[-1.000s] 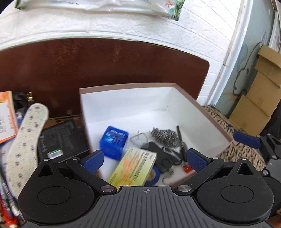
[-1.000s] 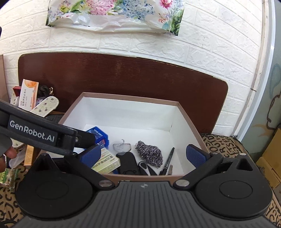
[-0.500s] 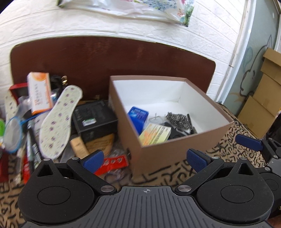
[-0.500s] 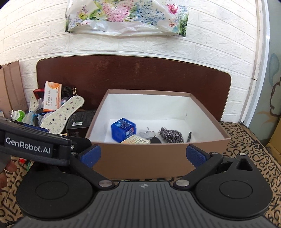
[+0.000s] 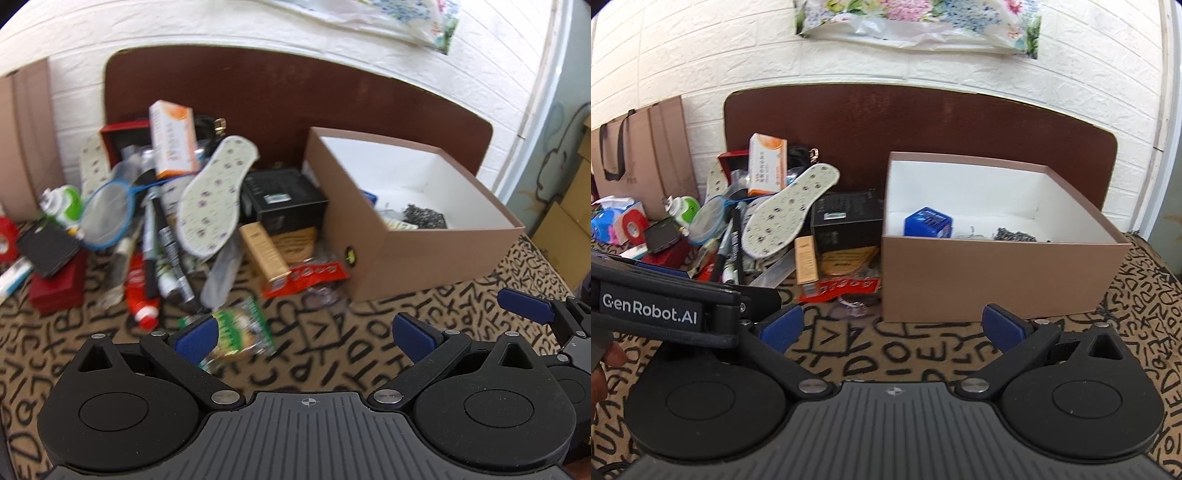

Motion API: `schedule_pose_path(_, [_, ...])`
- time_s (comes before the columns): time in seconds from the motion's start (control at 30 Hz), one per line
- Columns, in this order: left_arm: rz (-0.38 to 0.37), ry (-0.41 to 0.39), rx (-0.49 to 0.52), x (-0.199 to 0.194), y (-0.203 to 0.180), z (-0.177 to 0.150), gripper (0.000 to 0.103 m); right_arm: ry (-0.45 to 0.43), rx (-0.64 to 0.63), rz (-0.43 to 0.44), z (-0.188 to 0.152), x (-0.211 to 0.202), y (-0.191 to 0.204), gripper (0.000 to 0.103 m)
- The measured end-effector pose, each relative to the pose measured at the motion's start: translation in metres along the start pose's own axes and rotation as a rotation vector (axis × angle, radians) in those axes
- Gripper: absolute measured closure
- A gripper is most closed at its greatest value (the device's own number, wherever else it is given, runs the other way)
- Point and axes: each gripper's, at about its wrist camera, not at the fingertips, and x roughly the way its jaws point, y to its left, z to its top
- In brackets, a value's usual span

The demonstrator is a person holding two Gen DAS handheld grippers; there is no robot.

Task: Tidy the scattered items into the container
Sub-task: 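Withdraw both open tools from the box back toward the pile, then grasp the red hand cream tube with left tool while right tool grasps the green-wrapped snack bun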

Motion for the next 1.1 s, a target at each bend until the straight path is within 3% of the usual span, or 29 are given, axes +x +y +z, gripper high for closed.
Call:
schedule_pose_path(0.4, [0.044, 0.003, -0.051, -0.025, 0.041, -0.016, 0.0, 0.019, -0.035, 0.048, -0.005, -0.006, 0.043, 0.0])
schedule_pose_path(0.67, [0.025, -0.01, -0.113, -0.03, 0.069, -0.025, 0.0, 0.033, -0.059, 0.097, -0.007, 0.002, 0.059, 0.001])
schedule_pose_path(0.87, [0.052, -0.011, -0.183, -0.024, 0.102, -0.027, 0.0, 0.051, -0.093, 0.205, -0.012, 0.014, 0.072, 0.001])
schedule_pose_path(1.1, [0.041, 0.018, -0.21, -0.007, 0.124, -0.025, 0.009, 0.096, -0.107, 0.258, -0.014, 0.039, 0.086, 0.001])
